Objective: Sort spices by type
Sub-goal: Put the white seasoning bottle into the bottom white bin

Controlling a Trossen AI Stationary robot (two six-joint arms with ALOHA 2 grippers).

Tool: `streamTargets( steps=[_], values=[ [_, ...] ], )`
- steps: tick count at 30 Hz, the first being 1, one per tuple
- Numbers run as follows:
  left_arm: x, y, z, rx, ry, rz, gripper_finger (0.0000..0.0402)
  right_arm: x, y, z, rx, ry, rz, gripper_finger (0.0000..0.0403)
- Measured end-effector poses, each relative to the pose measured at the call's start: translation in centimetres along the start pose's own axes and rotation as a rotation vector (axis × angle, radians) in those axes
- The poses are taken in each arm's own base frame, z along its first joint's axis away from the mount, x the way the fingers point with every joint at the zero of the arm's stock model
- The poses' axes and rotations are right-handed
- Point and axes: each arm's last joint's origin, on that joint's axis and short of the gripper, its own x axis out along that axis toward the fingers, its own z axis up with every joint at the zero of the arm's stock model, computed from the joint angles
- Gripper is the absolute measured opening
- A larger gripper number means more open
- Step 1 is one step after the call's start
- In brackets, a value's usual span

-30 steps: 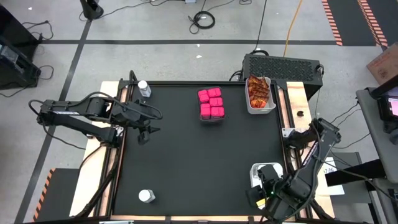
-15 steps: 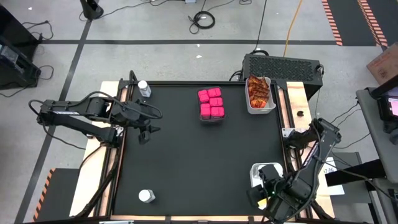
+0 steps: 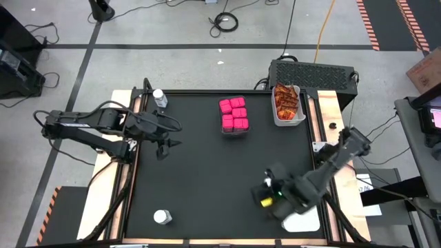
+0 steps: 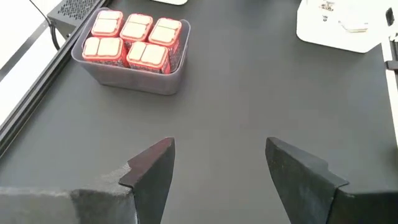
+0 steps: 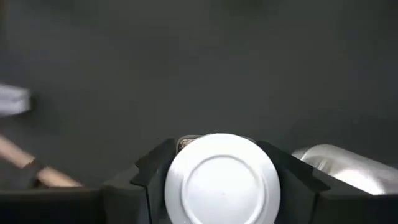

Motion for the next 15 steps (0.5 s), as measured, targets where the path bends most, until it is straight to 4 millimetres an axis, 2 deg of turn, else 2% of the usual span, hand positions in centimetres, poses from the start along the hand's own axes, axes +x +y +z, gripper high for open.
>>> streamTargets(
  steps=[7,15],
  values=[
    [0.7,-0.2,0.0,0.006,0.029,0.008,0.0253,6.1,-0.1,4.0,-0.083,-0.064,-0.154,0.0194],
    [1.0,-0.3,0.0,0.014,0.048,-0.018,0.0253,13.3,-0.2,6.3,-0.074,-0.006,-0.086,0.0194]
  ],
)
